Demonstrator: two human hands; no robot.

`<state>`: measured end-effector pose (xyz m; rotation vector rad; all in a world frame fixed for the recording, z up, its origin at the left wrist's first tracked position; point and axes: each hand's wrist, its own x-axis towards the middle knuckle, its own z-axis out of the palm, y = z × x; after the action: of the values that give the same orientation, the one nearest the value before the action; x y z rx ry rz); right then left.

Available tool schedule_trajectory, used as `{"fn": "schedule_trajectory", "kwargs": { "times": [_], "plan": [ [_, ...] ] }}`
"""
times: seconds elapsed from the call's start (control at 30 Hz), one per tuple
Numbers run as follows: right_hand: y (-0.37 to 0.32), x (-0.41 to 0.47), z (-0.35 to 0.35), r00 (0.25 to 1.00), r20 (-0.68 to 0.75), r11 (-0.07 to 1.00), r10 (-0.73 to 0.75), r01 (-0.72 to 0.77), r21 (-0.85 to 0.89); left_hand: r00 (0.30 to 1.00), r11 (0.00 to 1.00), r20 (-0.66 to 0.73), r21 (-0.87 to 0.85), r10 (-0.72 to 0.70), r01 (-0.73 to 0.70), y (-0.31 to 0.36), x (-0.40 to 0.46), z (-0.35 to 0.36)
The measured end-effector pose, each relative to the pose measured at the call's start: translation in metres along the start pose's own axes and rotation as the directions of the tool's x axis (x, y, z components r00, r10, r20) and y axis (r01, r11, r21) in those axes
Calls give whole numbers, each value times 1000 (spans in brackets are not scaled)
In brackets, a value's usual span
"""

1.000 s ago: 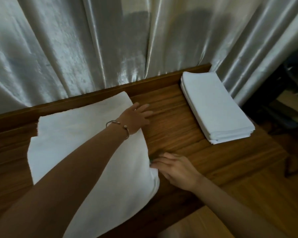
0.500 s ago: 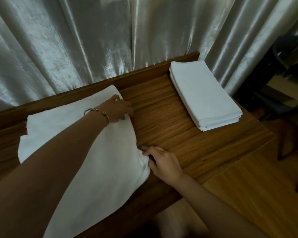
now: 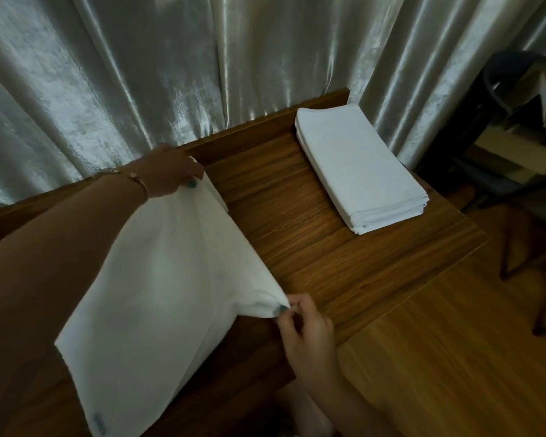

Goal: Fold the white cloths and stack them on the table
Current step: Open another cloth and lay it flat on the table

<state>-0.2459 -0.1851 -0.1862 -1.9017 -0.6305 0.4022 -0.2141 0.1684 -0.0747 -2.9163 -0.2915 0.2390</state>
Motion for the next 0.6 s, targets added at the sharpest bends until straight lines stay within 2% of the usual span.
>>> {"fn": "schedule_trajectory", "kwargs": {
  "times": [0.13,0.2,0.27,0.33,0.4,0.47,0.53,0.6],
  "plan": [
    [-11,2,3,998,-15,998,59,-59,-26,996,996,-79,85,42,-35,24,8,15],
    [-12,11,6,1000,-12,975,29,-31,-219,996,996,-81,86,-24,31,42,8,22],
    [-5,21,5,990,2,863,-143,125,-489,997,997,-41,31,-66,67,63,4,30],
    [4,29,5,936,140,728,-322,339,-595,999,998,-25,-41,-41,40,85,-6,40],
    [13,36,3,875,241,699,-420,482,-528,996,993,-55,-102,-64,59,99,-19,54],
    [16,43,-4,837,237,715,-493,545,-438,987,978,-24,-135,-161,157,100,-30,70],
    [15,52,-11,825,88,751,-558,547,-369,973,964,65,-138,-221,228,94,-37,87],
    [13,59,-15,894,-136,890,-426,388,-240,968,959,101,-149,-228,242,90,-39,99]
  ]
}}
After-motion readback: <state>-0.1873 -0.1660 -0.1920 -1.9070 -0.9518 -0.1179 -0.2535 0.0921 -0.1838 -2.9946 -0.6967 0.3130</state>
